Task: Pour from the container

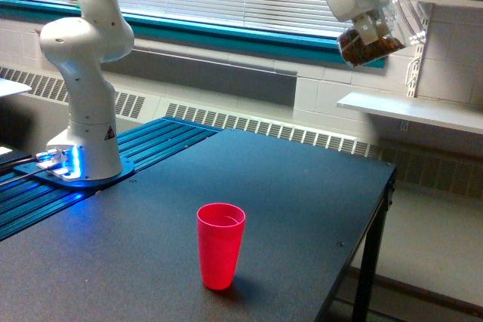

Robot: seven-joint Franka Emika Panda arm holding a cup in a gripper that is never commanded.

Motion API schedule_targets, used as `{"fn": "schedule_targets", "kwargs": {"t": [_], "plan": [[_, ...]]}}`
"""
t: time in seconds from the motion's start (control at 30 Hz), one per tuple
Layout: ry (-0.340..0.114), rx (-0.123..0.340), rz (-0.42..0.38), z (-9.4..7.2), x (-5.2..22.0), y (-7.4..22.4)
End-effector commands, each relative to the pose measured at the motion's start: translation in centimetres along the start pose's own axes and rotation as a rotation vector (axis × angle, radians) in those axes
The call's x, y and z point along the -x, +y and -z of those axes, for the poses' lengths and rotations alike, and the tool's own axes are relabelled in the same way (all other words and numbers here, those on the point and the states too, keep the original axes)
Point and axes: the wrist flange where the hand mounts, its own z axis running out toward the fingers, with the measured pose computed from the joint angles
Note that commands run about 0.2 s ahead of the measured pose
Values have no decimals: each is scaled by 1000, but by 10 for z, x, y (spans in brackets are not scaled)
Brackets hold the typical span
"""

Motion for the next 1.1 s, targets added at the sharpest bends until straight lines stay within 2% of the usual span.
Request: {"fn": "schedule_targets", "kwargs": {"t": [0.03,0.27,0.6,1.1], "plan": [[3,-20,-68,12,8,-17],[7,-15,-111,12,11,-18],[10,46,-138,12,20,-9],[8,139,-272,11,32,48]]}}
